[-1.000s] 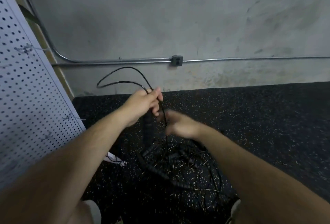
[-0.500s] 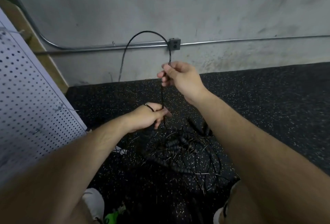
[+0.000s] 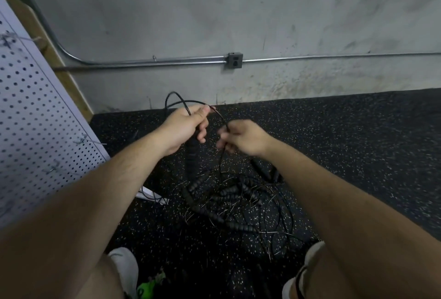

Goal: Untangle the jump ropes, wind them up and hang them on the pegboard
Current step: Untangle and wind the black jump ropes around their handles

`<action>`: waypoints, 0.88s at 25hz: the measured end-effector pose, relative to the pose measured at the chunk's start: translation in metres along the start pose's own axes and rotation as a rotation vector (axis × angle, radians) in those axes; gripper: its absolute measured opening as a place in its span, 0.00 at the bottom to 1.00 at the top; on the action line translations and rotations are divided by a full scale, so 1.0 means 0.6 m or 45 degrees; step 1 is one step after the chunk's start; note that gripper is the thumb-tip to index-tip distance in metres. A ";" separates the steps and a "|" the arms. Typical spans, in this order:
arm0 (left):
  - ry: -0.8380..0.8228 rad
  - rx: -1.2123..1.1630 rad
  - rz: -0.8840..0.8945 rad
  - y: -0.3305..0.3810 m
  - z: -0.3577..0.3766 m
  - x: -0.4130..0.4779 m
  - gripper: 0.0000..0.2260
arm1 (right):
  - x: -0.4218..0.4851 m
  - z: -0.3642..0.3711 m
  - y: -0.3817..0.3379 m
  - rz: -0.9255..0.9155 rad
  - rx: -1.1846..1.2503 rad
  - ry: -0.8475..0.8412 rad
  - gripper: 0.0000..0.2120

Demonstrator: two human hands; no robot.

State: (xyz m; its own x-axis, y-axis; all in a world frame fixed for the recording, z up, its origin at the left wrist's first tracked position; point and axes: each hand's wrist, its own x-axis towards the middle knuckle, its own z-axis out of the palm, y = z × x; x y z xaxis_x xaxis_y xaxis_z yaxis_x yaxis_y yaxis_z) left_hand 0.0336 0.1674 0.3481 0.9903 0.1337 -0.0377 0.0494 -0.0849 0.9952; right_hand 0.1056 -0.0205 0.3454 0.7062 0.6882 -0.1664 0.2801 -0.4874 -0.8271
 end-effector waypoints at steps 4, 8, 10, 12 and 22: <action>-0.260 0.336 -0.071 -0.041 0.031 -0.021 0.09 | 0.003 -0.016 -0.051 -0.244 0.532 0.365 0.08; -0.075 0.302 -0.024 -0.018 0.044 -0.020 0.13 | 0.010 -0.022 -0.040 -0.145 0.519 0.309 0.11; -0.016 0.061 0.048 0.014 0.032 -0.012 0.13 | 0.009 -0.013 -0.014 0.002 0.107 -0.013 0.12; 0.009 -0.126 0.080 0.040 0.016 -0.006 0.12 | 0.005 0.005 -0.001 0.094 -0.237 -0.350 0.05; -0.275 0.351 -0.078 -0.032 0.007 -0.029 0.10 | 0.010 -0.018 -0.102 -0.241 0.708 0.313 0.09</action>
State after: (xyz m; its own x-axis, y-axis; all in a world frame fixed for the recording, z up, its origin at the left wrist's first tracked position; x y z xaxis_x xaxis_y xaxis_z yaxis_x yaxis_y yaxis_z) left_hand 0.0159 0.1626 0.3291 0.9876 -0.0630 -0.1440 0.1133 -0.3501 0.9298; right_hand 0.0996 0.0076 0.4006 0.8245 0.5596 0.0835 0.0817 0.0283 -0.9963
